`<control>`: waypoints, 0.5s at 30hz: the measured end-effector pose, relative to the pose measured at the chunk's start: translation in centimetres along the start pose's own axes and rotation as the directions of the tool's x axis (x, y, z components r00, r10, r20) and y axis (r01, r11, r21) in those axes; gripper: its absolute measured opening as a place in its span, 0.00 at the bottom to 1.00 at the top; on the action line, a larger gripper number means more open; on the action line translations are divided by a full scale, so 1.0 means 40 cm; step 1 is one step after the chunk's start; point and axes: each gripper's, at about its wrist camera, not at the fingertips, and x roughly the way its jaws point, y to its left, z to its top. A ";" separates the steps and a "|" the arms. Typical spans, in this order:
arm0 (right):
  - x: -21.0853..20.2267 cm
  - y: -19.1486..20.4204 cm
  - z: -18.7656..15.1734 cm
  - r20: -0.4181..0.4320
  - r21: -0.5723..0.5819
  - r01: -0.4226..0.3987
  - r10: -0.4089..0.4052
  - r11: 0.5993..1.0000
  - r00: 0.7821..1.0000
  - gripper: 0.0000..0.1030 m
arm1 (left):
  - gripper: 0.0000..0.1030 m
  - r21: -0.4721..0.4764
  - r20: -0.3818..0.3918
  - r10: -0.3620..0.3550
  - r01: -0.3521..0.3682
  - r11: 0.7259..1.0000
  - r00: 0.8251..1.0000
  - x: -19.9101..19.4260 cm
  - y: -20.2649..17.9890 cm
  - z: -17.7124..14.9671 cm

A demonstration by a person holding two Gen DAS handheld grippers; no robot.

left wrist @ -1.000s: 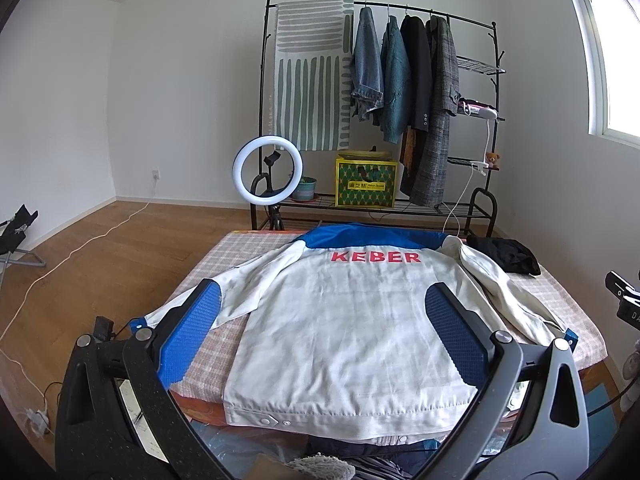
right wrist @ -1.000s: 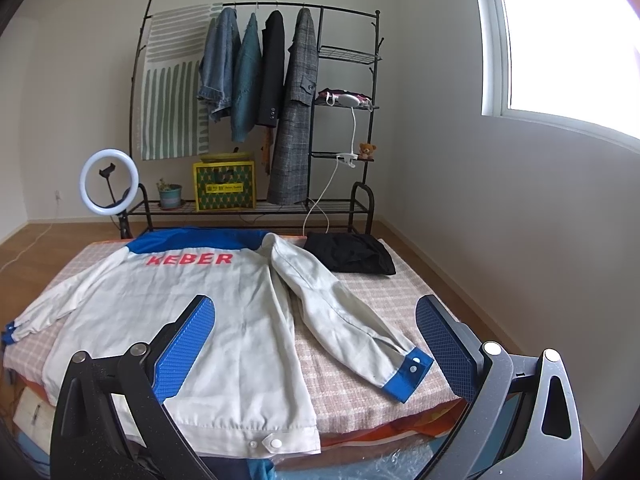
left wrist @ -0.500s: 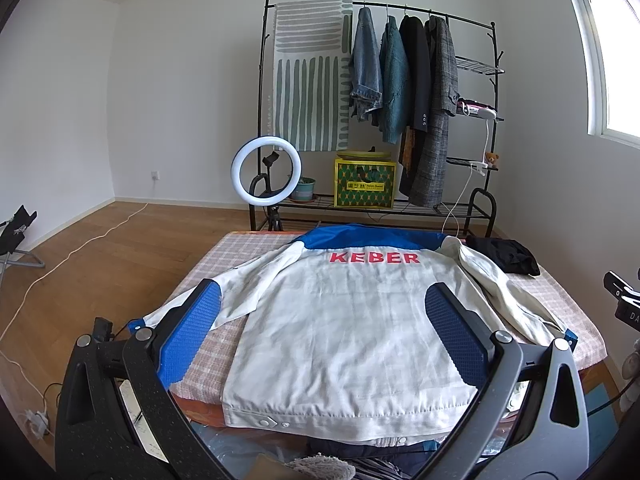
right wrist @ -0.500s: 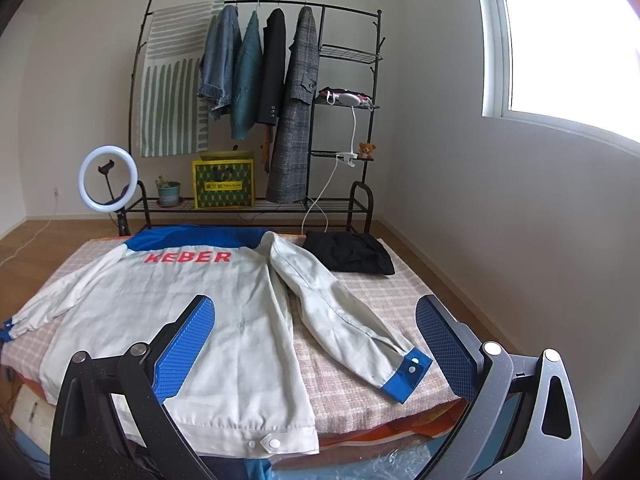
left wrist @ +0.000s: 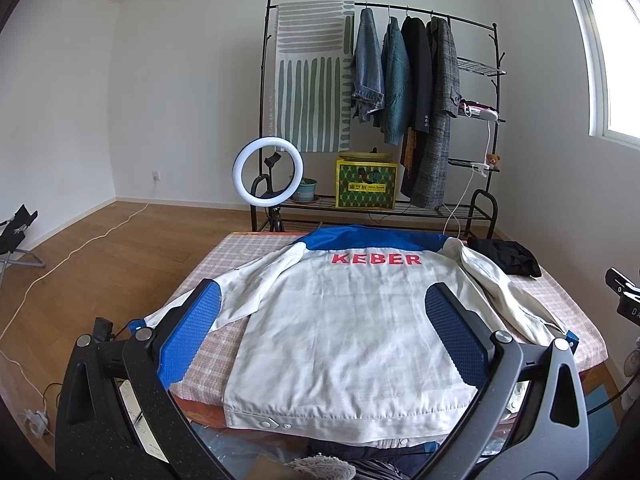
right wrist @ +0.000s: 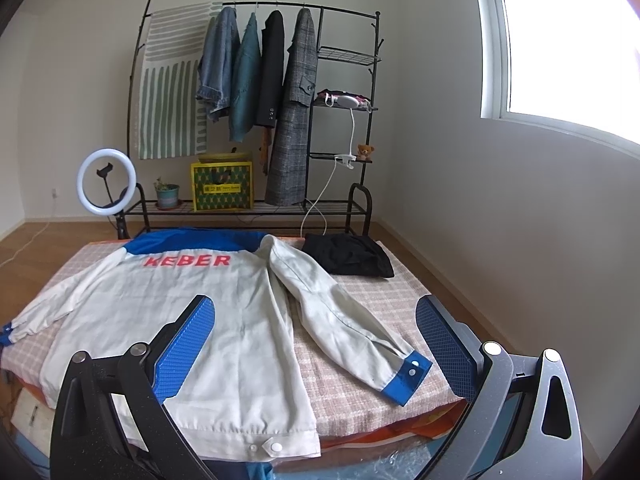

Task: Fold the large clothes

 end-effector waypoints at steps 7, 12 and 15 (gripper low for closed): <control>0.002 0.006 0.003 -0.004 0.005 -0.009 0.009 1.000 1.000 0.98 | 1.00 0.000 -0.002 0.003 -0.003 1.000 1.000 0.007 0.004 -0.004; 0.007 0.018 0.013 -0.001 0.005 -0.017 0.017 1.000 1.000 0.98 | 1.00 -0.001 -0.006 0.009 -0.009 1.000 1.000 0.024 0.016 -0.010; 0.015 0.025 0.019 -0.003 0.008 -0.026 0.026 1.000 1.000 0.98 | 1.00 -0.004 -0.014 0.017 -0.017 1.000 1.000 0.039 0.037 -0.015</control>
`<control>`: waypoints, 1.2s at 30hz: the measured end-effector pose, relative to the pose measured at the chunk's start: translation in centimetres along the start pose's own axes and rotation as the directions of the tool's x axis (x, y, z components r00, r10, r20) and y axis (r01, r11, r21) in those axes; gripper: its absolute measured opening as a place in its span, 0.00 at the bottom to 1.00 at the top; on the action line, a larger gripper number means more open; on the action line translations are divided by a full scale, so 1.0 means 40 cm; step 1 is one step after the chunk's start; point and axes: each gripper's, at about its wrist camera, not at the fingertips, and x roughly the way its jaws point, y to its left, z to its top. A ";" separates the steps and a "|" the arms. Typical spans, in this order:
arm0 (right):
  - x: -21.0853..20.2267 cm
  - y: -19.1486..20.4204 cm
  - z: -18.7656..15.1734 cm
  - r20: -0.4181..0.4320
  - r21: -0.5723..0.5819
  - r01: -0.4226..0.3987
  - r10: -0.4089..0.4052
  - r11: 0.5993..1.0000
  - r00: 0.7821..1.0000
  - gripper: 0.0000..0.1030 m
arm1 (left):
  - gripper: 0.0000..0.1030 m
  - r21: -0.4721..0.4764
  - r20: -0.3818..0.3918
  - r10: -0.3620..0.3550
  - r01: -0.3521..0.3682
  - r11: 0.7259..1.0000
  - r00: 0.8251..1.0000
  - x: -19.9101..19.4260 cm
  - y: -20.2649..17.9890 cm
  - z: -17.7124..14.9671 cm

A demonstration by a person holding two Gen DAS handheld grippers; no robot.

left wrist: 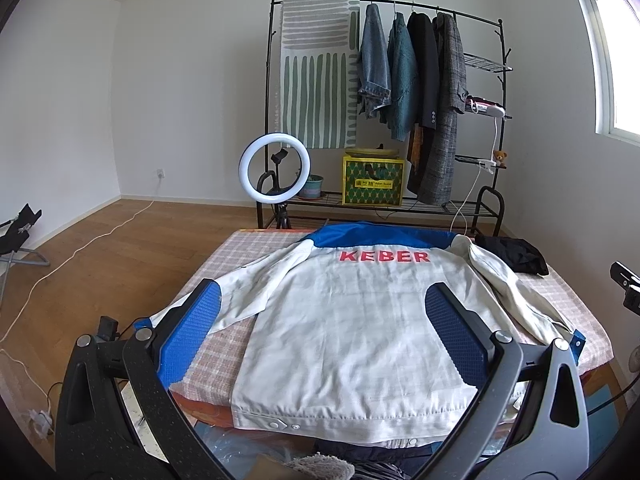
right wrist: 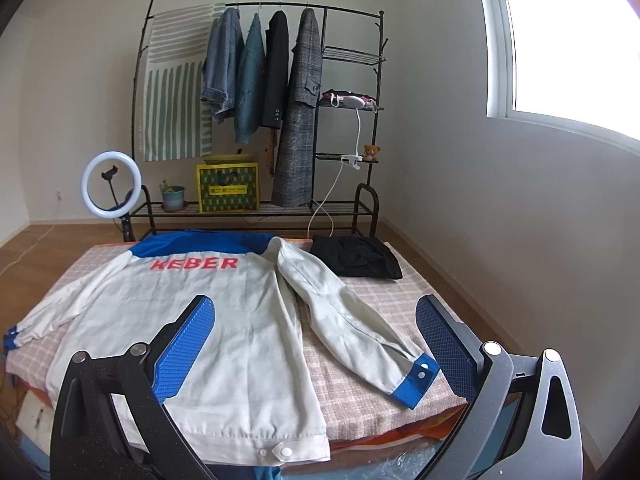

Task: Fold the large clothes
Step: 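Move the left gripper to the blue sleeve cuff and grasp it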

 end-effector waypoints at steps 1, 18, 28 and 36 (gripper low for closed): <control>0.004 0.003 0.001 -0.001 0.002 -0.003 0.003 1.000 1.000 0.98 | 1.00 0.000 -0.004 0.006 -0.006 1.000 1.000 0.006 0.004 0.001; 0.103 0.094 0.057 -0.040 0.109 -0.187 0.192 0.976 0.980 0.98 | 1.00 -0.088 -0.060 0.121 -0.126 0.988 0.991 0.160 0.350 -0.014; 0.221 0.225 0.073 -0.124 0.106 -0.259 0.271 0.960 0.955 0.98 | 0.96 -0.242 -0.200 0.202 -0.248 0.938 0.959 0.307 0.672 -0.062; 0.339 0.359 0.038 -0.287 0.111 -0.333 0.351 0.936 0.891 0.98 | 0.86 -0.415 -0.384 0.110 -0.278 0.866 0.917 0.512 0.893 -0.161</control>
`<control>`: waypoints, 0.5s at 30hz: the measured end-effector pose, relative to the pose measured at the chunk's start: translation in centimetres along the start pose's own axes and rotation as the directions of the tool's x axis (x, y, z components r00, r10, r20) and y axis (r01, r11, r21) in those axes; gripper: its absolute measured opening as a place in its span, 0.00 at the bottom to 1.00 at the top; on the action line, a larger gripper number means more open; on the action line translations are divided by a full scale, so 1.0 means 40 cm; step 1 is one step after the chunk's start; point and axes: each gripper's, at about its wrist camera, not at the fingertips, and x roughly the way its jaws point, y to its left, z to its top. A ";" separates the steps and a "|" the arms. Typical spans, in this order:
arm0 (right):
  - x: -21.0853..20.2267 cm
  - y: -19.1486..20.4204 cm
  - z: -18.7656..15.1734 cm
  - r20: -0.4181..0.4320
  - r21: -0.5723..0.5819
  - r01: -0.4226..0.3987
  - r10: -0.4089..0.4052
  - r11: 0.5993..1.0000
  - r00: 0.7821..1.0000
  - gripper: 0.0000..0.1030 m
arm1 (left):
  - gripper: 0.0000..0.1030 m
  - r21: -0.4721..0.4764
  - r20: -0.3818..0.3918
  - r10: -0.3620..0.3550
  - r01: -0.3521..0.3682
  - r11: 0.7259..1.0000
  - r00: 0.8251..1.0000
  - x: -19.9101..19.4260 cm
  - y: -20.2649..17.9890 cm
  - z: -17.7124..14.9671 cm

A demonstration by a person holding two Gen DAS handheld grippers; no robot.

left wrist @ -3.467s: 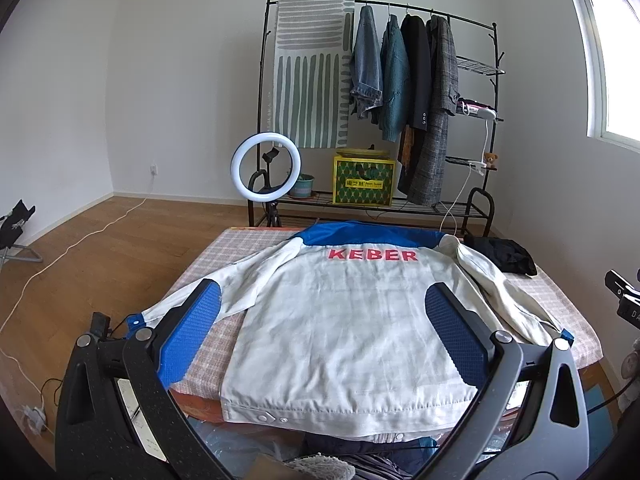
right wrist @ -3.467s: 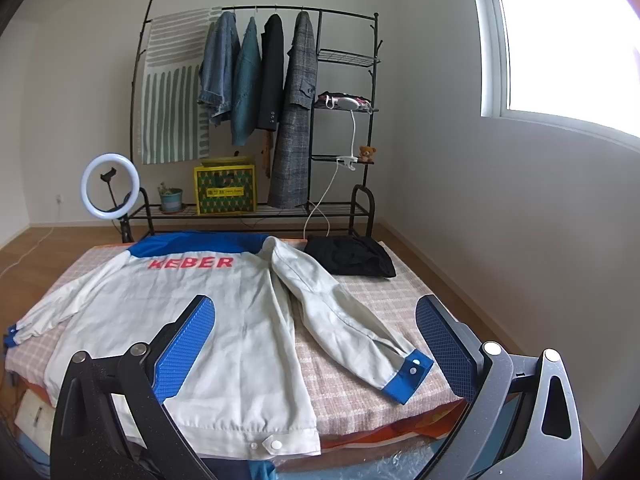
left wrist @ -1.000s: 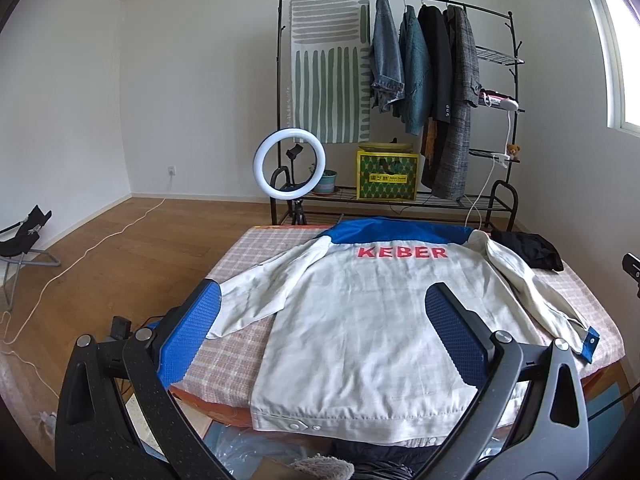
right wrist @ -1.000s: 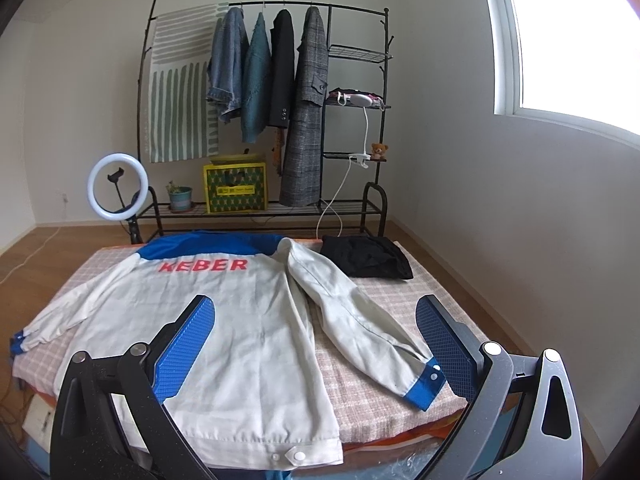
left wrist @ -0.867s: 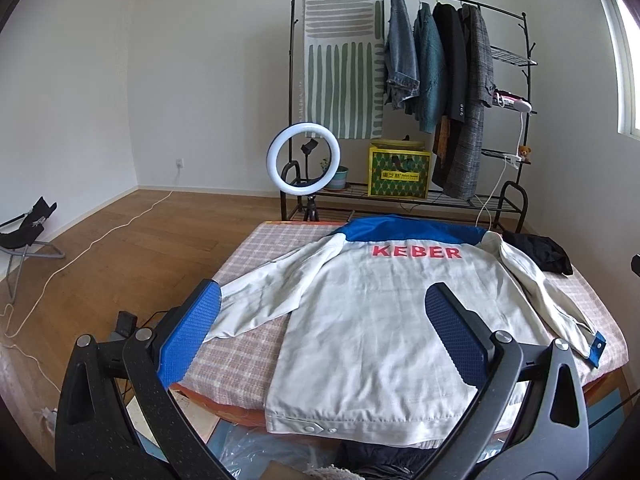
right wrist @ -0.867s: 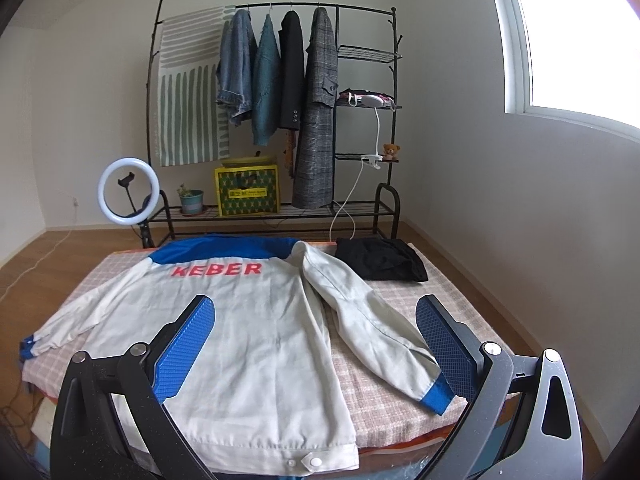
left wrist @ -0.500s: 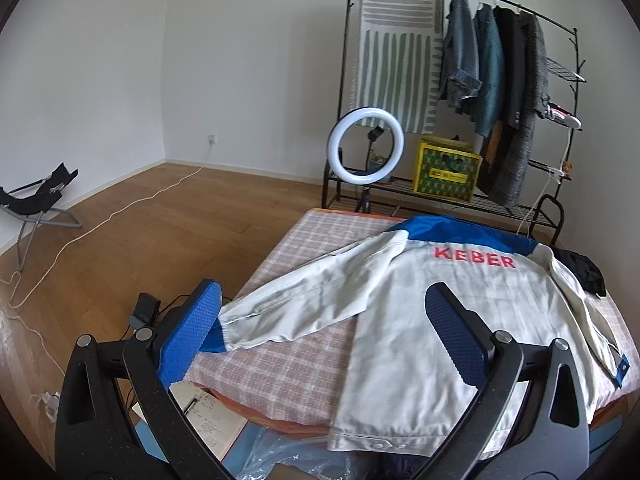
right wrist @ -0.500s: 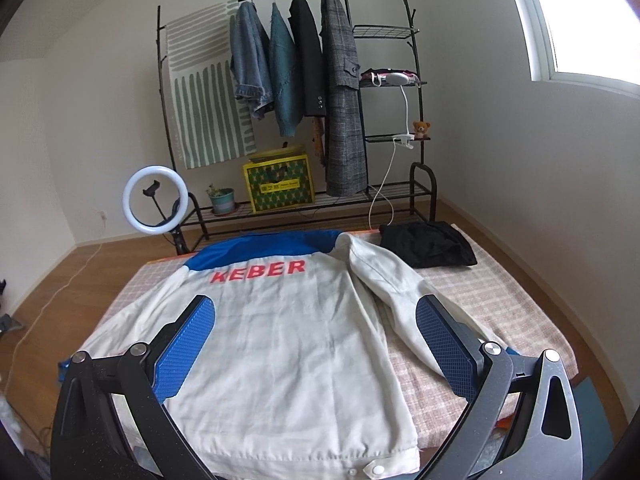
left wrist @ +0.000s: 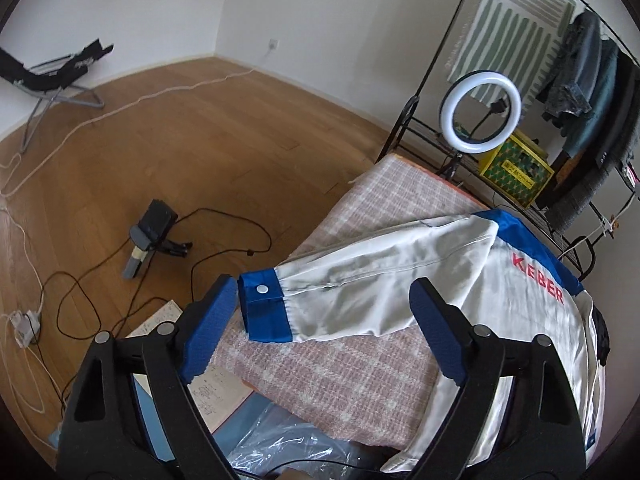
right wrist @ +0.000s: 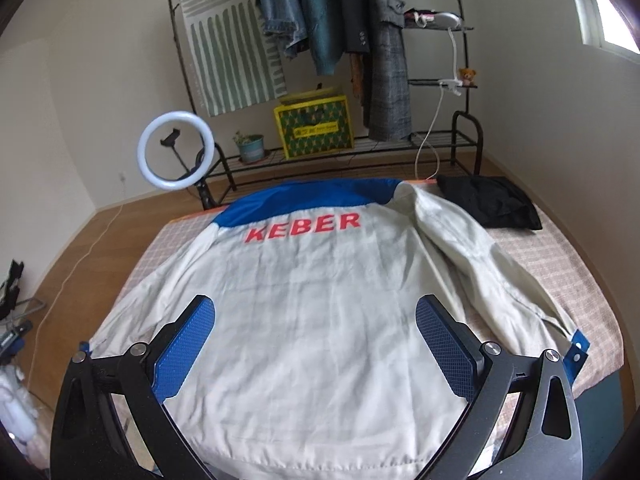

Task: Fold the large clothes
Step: 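Move the left gripper to the blue sleeve cuff and grasp it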

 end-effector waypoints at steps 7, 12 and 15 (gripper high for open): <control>0.036 0.092 -0.023 -0.041 -0.117 -0.061 0.057 0.991 0.998 0.98 | 0.86 -0.175 -0.207 -0.045 0.008 0.985 0.977 0.237 0.145 0.008; 0.054 0.138 -0.036 -0.051 -0.158 -0.065 0.058 0.985 0.997 0.98 | 0.86 -0.329 -0.282 -0.092 -0.006 0.944 0.955 0.350 0.234 -0.013; 0.053 0.157 -0.056 -0.001 -0.183 -0.068 0.069 0.981 0.998 0.98 | 0.86 -0.374 -0.311 -0.113 -0.012 0.927 0.944 0.397 0.255 -0.028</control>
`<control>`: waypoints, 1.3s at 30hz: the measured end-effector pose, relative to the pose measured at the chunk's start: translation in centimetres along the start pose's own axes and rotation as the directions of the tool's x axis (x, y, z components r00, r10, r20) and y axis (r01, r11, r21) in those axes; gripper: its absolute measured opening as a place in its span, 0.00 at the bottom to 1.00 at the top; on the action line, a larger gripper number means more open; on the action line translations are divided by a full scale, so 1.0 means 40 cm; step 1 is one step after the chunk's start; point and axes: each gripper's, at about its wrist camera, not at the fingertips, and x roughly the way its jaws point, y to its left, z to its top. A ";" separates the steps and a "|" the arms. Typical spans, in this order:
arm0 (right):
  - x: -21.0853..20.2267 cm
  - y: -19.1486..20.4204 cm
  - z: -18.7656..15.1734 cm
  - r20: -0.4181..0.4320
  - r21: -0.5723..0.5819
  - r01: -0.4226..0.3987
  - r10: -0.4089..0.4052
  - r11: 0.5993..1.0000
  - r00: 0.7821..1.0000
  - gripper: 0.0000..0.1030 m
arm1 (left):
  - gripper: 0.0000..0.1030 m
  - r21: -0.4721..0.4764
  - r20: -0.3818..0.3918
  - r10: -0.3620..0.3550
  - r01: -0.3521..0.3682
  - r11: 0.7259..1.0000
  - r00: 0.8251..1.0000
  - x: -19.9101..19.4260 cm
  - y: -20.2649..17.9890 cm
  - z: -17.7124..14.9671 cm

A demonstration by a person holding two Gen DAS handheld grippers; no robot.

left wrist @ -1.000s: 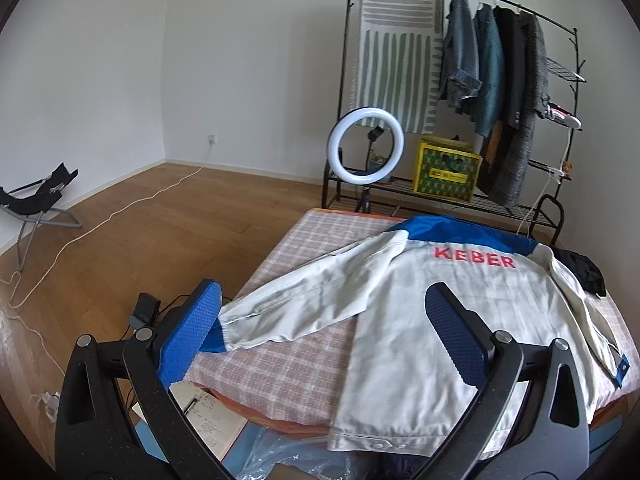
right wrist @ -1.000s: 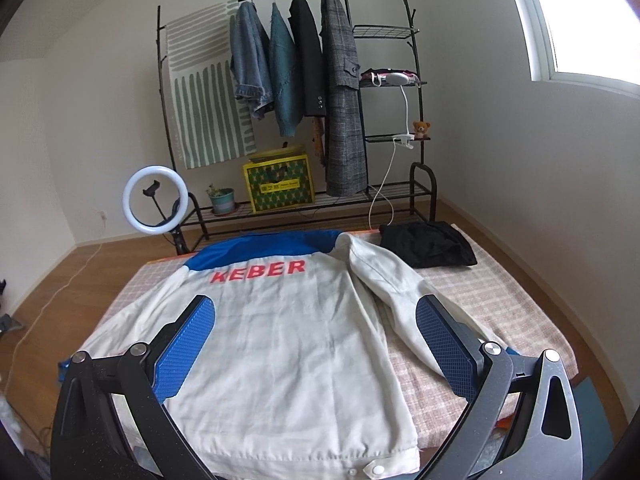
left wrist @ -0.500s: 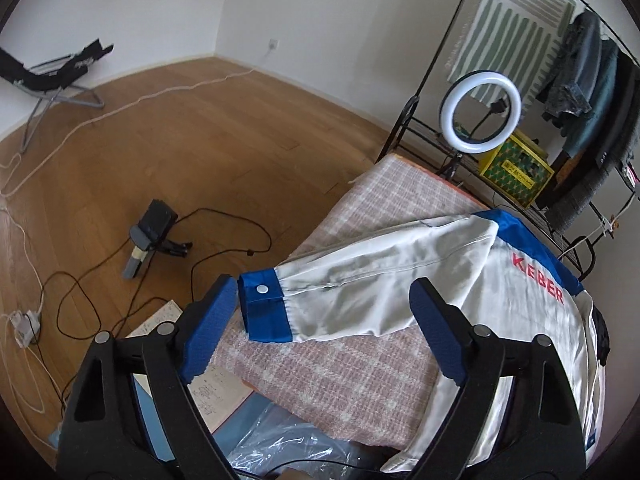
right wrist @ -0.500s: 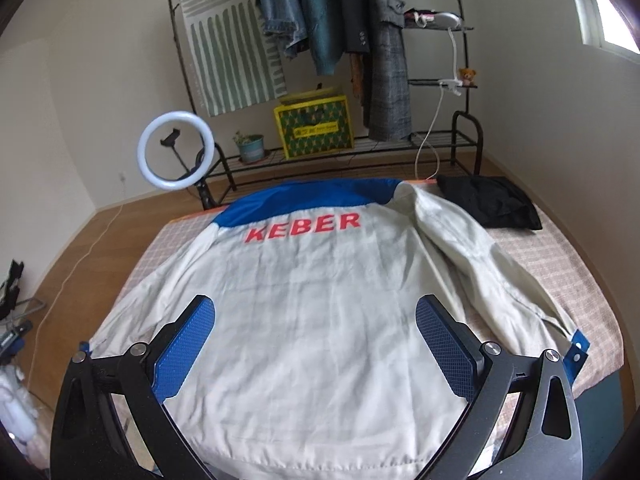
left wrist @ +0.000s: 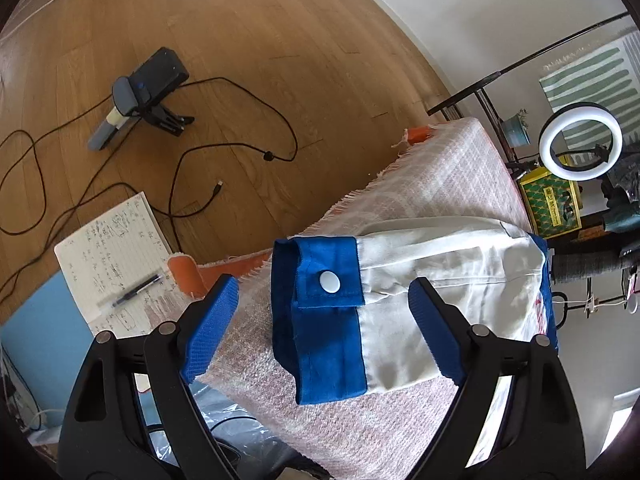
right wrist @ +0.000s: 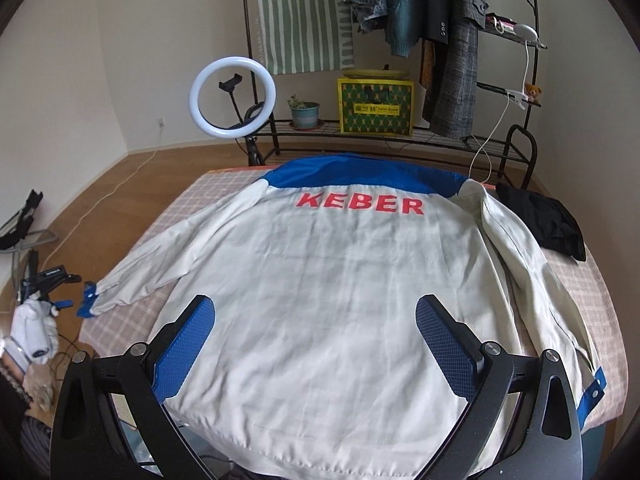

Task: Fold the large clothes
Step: 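Move the left gripper to the blue sleeve cuff and grasp it, then lift the held cuff with the left gripper and fold the sleeve inward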

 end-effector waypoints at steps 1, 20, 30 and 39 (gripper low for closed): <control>-0.002 0.004 -0.005 0.017 0.006 -0.024 0.024 1.000 1.000 0.98 | 0.86 0.005 -0.007 0.003 -0.003 1.000 1.000 0.013 0.001 0.003; 0.044 -0.019 -0.029 -0.056 0.095 -0.082 0.088 0.992 0.995 0.98 | 0.11 0.050 0.019 -0.029 0.028 0.998 0.999 0.023 -0.036 0.024; 0.089 -0.020 -0.051 -0.111 0.120 -0.147 0.161 0.982 0.981 0.84 | 0.07 0.263 0.113 -0.095 0.062 0.963 0.989 -0.098 -0.164 -0.025; 0.143 -0.016 -0.085 -0.167 0.126 -0.167 0.187 0.978 0.968 0.59 | 0.01 0.489 0.153 -0.220 0.119 0.864 0.963 -0.240 -0.324 -0.179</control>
